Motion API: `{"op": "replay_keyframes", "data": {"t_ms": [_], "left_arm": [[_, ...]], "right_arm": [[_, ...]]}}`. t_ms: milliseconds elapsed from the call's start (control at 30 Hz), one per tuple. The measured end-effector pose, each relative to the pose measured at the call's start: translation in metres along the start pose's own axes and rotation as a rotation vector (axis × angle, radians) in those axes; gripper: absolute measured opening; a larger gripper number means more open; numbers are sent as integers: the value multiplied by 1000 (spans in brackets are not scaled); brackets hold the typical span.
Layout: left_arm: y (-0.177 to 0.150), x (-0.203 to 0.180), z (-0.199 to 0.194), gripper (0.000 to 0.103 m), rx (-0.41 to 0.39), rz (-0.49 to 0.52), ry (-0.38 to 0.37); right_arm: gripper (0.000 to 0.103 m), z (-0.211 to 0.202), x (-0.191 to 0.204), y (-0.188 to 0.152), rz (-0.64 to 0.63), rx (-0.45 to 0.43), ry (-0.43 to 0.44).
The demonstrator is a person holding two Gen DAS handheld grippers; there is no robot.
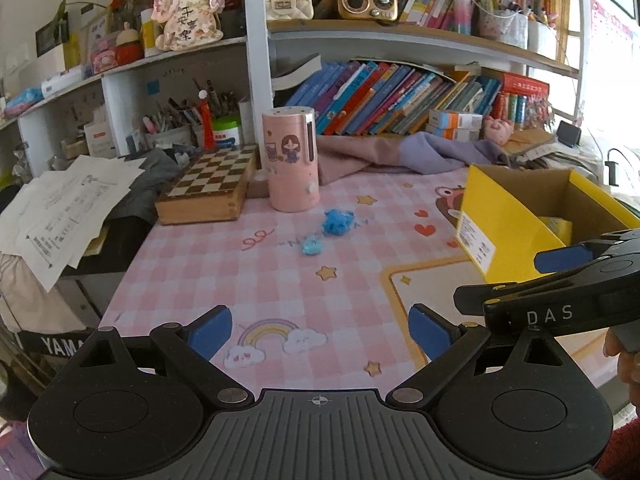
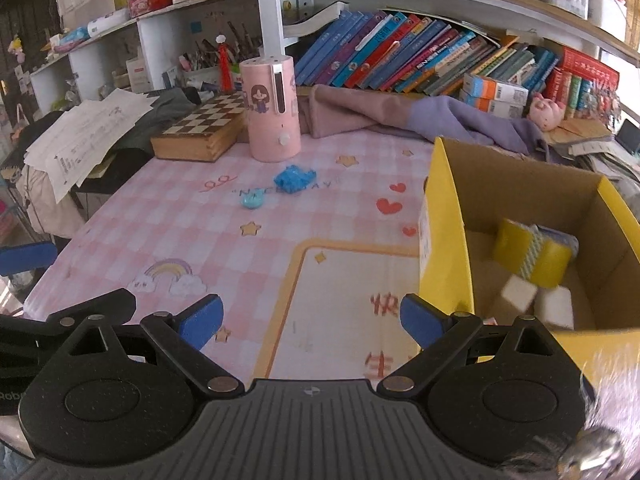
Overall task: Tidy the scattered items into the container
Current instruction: 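Move both tools toward the blue bag and light-blue squishy toy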
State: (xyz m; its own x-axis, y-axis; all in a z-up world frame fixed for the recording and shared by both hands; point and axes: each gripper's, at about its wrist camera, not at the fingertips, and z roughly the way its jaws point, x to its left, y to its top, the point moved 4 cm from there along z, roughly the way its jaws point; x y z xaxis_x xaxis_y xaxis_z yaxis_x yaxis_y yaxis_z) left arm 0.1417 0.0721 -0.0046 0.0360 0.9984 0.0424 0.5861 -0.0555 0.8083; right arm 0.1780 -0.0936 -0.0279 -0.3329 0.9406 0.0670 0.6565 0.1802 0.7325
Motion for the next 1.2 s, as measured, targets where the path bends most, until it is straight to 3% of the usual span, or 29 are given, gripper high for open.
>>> {"op": "replay_keyframes", "data": {"t_ms": [667, 1200], "left_arm": [[53, 4, 75, 97, -8, 22, 43], [58, 1, 151, 92, 51, 30, 15]], "right_arm": [[96, 68, -39, 81, 7, -69, -18], [91, 138, -35, 116, 2, 28, 62]]}}
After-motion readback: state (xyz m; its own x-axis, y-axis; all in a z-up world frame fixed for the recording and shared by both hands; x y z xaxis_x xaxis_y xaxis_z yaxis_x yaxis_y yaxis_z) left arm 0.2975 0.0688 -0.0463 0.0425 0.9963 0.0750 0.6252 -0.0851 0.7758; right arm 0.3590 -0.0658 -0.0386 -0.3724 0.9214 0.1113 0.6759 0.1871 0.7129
